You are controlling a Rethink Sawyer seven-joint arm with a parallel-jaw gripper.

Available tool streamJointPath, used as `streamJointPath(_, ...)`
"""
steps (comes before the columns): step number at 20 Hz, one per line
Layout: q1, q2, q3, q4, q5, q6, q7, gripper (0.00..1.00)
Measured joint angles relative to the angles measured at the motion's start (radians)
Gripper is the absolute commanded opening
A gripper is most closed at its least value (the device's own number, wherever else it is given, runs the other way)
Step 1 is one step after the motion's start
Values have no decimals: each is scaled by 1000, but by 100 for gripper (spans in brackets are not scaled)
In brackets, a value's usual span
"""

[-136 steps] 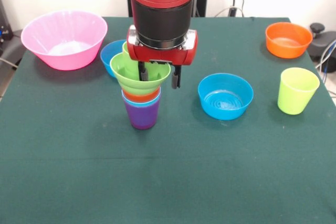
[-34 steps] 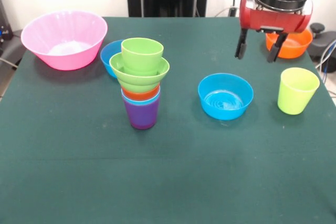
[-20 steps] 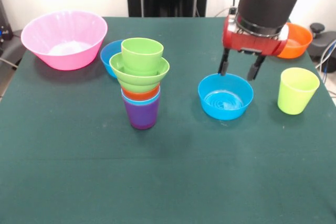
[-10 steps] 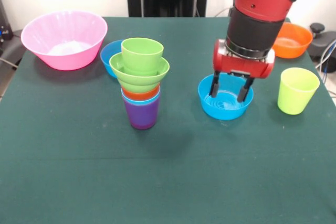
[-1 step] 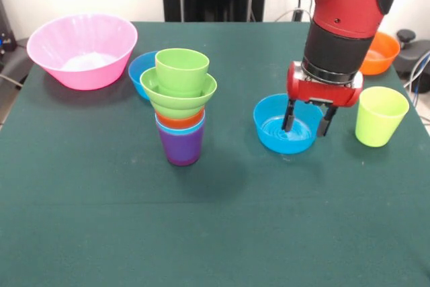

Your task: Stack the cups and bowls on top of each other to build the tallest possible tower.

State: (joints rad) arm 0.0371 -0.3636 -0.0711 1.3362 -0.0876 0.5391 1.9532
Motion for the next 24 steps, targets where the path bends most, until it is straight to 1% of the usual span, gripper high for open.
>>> streamJointPath(10, 33, 0, -24, 29, 35, 0, 1, 100)
streamJointPath(14, 47, -2, -41, 52, 52, -23, 6, 100)
streamJointPath(16, 50, -2, -44, 60, 61, -49, 12, 100)
streamJointPath(17, 52, -1, -47, 69, 68, -83, 21, 100)
streamJointPath(20, 55, 1, -50, 82, 74, -130, 36, 100)
streamJointPath(21, 57, 3, -52, 90, 76, -160, 47, 100)
streamJointPath(24, 59, 5, -54, 103, 81, -199, 65, 100)
